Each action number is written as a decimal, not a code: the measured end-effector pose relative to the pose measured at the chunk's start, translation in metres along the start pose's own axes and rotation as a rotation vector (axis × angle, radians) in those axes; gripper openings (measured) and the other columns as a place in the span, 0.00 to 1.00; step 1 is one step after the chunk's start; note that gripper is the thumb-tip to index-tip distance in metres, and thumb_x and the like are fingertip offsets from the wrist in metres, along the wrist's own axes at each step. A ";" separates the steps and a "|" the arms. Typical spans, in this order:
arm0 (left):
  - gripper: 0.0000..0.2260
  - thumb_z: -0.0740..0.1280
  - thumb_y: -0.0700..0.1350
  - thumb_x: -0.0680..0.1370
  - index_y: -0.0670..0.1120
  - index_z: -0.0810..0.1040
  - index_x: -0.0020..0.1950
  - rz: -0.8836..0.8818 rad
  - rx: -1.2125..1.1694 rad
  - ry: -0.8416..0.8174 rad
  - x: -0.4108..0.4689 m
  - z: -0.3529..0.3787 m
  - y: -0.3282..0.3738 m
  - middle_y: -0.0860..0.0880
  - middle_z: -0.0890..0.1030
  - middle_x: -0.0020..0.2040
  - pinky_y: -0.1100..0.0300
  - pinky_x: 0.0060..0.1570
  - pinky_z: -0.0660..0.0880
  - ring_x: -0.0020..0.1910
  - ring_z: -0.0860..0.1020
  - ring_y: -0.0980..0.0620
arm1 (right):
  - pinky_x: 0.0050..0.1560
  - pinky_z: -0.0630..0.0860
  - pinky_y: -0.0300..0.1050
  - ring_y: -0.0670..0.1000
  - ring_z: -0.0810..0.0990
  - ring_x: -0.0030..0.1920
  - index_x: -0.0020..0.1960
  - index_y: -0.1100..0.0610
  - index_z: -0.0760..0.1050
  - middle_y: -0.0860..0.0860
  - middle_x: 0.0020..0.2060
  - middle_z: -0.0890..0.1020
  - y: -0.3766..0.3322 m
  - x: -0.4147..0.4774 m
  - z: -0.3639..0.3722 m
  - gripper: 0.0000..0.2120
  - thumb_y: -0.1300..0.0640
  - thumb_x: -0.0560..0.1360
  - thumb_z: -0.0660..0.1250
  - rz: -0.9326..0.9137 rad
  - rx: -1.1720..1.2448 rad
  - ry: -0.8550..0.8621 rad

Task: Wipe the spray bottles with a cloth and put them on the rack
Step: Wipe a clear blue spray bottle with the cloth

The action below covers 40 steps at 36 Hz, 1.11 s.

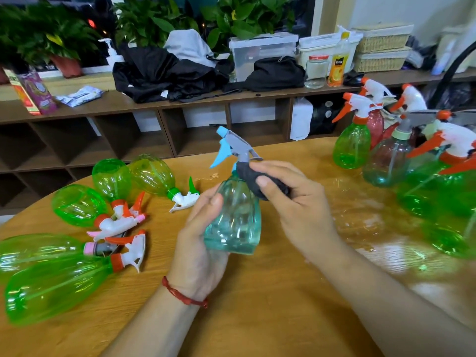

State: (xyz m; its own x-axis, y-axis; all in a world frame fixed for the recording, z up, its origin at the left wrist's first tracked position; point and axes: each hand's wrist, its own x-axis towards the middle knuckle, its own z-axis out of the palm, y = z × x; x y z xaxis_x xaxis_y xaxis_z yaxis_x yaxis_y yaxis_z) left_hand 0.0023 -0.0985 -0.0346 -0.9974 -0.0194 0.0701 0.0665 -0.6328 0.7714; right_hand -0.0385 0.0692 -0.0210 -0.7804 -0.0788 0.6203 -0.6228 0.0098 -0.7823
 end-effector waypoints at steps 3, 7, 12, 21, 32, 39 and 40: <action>0.37 0.79 0.54 0.74 0.36 0.72 0.77 0.007 0.012 0.002 0.000 -0.001 -0.002 0.33 0.76 0.70 0.42 0.68 0.72 0.67 0.75 0.37 | 0.65 0.75 0.39 0.49 0.81 0.65 0.62 0.57 0.84 0.48 0.60 0.85 -0.002 -0.004 0.000 0.11 0.62 0.81 0.70 0.026 0.034 -0.009; 0.29 0.70 0.53 0.81 0.35 0.72 0.75 -0.017 -0.048 0.052 0.001 -0.003 0.006 0.36 0.76 0.66 0.46 0.62 0.74 0.62 0.77 0.40 | 0.65 0.77 0.47 0.53 0.83 0.63 0.60 0.58 0.86 0.50 0.61 0.85 -0.005 -0.019 0.004 0.10 0.61 0.80 0.73 -0.110 -0.087 -0.112; 0.22 0.64 0.55 0.85 0.40 0.76 0.71 -0.057 -0.136 0.116 0.004 -0.010 0.018 0.41 0.79 0.59 0.50 0.60 0.75 0.57 0.79 0.45 | 0.61 0.75 0.44 0.53 0.82 0.58 0.60 0.56 0.87 0.48 0.60 0.85 -0.010 -0.031 0.013 0.10 0.60 0.79 0.75 -0.232 -0.183 -0.279; 0.25 0.65 0.51 0.85 0.38 0.72 0.77 -0.045 0.099 0.081 0.003 -0.004 0.010 0.34 0.77 0.69 0.41 0.63 0.74 0.65 0.77 0.37 | 0.61 0.77 0.51 0.56 0.81 0.61 0.62 0.56 0.86 0.50 0.63 0.83 0.001 -0.033 0.000 0.11 0.60 0.80 0.74 -0.223 -0.206 -0.164; 0.25 0.73 0.58 0.77 0.51 0.78 0.72 0.065 0.395 0.077 -0.006 0.010 -0.013 0.44 0.83 0.68 0.39 0.67 0.77 0.69 0.81 0.40 | 0.68 0.76 0.42 0.47 0.81 0.66 0.64 0.58 0.84 0.49 0.62 0.84 0.006 -0.005 0.001 0.12 0.64 0.82 0.70 0.111 0.004 0.025; 0.24 0.68 0.47 0.79 0.45 0.75 0.76 0.064 0.179 0.076 -0.008 0.014 -0.011 0.42 0.83 0.68 0.49 0.61 0.80 0.65 0.82 0.43 | 0.64 0.75 0.38 0.50 0.82 0.64 0.60 0.59 0.85 0.49 0.59 0.85 0.000 -0.011 -0.004 0.10 0.65 0.80 0.71 0.033 0.015 -0.057; 0.25 0.67 0.47 0.79 0.43 0.74 0.77 0.071 0.137 0.086 -0.007 0.013 -0.008 0.42 0.83 0.67 0.48 0.62 0.78 0.63 0.82 0.42 | 0.65 0.75 0.40 0.51 0.82 0.64 0.60 0.59 0.86 0.49 0.59 0.85 -0.001 -0.014 -0.004 0.10 0.64 0.80 0.72 -0.005 -0.004 -0.089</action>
State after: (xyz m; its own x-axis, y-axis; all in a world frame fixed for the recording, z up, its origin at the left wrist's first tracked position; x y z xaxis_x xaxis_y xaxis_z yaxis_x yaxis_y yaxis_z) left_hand 0.0089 -0.0830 -0.0331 -0.9885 -0.1302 0.0774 0.1343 -0.5161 0.8459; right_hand -0.0273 0.0742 -0.0282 -0.7695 -0.1672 0.6164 -0.6269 0.0134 -0.7790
